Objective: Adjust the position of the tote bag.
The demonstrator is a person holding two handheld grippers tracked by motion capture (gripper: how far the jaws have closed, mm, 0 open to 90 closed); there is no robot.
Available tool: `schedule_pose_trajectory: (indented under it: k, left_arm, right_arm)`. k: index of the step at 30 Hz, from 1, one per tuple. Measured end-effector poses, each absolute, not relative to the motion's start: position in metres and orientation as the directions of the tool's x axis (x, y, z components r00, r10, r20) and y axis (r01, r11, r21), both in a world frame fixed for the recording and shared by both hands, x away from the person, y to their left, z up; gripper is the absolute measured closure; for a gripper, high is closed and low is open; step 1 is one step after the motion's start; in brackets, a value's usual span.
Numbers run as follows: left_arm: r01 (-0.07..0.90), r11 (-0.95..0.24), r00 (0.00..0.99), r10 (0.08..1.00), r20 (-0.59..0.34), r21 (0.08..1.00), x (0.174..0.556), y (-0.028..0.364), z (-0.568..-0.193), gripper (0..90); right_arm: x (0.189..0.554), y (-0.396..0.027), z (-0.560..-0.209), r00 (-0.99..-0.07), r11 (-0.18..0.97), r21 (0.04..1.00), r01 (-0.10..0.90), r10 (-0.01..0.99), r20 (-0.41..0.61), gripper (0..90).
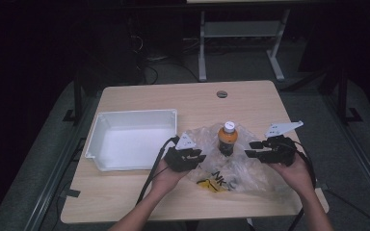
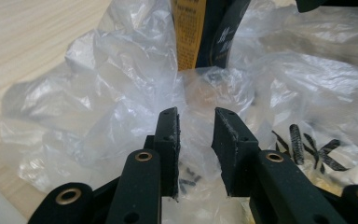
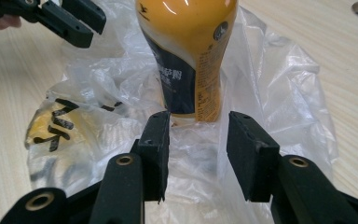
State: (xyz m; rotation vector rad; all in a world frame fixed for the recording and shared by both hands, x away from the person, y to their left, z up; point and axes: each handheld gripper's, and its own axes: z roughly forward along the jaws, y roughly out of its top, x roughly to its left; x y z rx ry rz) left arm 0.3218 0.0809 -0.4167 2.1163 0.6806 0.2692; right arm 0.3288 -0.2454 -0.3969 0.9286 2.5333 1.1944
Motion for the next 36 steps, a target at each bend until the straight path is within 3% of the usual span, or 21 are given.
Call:
schedule_pose_trajectory:
  k: [14,36]
  left_arm:
    - [0.331,-0.495,0.862,0.504,-0.045,0.803,0.33,0.081,-0.389,65.4]
    - [0.211,-0.565,0.951,0.307,-0.034,0.798,0.364,0.052,-0.351,51.4]
  right_arm:
    - [0.307,-0.254,-0.392,-0.774,0.456,0.77,0.446,0.629,0.075,52.3]
    - [0.3,-0.27,-0.398,-0.76,0.41,0.79,0.455,0.641,0.105,43.8]
